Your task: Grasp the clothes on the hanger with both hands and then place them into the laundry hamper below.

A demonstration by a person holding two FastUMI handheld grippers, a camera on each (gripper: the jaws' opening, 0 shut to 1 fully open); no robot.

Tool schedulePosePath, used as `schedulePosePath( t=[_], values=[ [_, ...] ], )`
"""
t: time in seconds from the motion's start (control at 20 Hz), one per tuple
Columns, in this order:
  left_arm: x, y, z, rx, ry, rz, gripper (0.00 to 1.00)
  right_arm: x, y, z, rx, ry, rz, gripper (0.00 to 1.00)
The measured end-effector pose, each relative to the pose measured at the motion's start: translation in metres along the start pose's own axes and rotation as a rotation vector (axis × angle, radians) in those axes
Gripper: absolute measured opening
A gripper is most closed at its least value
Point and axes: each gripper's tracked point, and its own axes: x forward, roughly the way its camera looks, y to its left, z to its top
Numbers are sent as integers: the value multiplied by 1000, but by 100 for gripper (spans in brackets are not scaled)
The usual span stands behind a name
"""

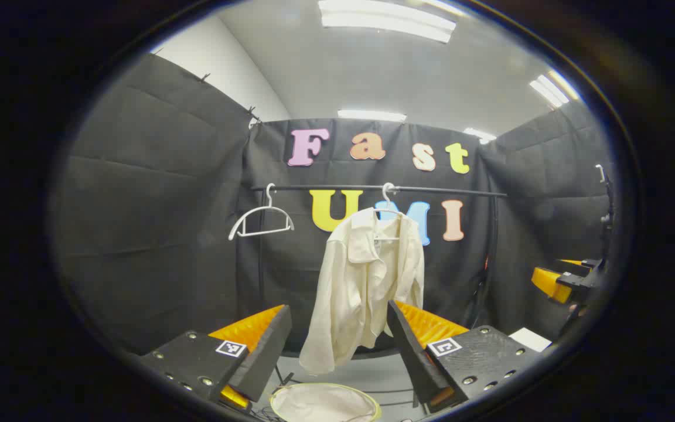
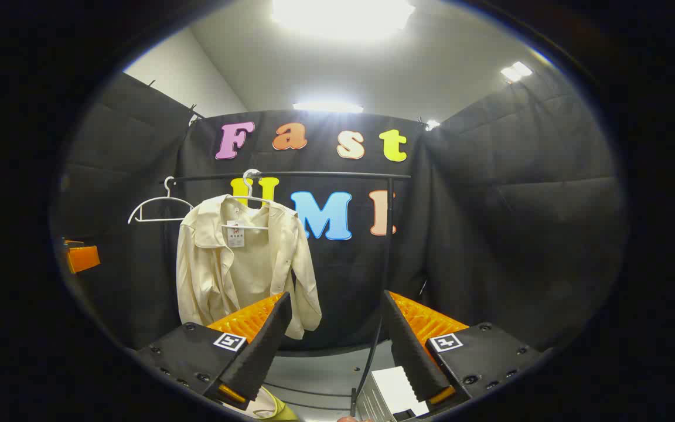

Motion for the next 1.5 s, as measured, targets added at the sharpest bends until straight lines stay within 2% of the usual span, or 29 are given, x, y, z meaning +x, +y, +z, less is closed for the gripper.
schedulePosePath(
  t=[0.7, 1.1, 1.5],
  values=[
    [5, -9, -23, -8, 52, -35, 96, 5, 9, -14, 7, 59, 15, 98],
    [9, -13, -19, -23, 52, -53, 96, 2, 5, -10, 14, 65, -7, 97],
    [23, -23, 1, 15, 30, -45, 96, 14, 9, 7, 39, 33, 12, 98]
  ],
)
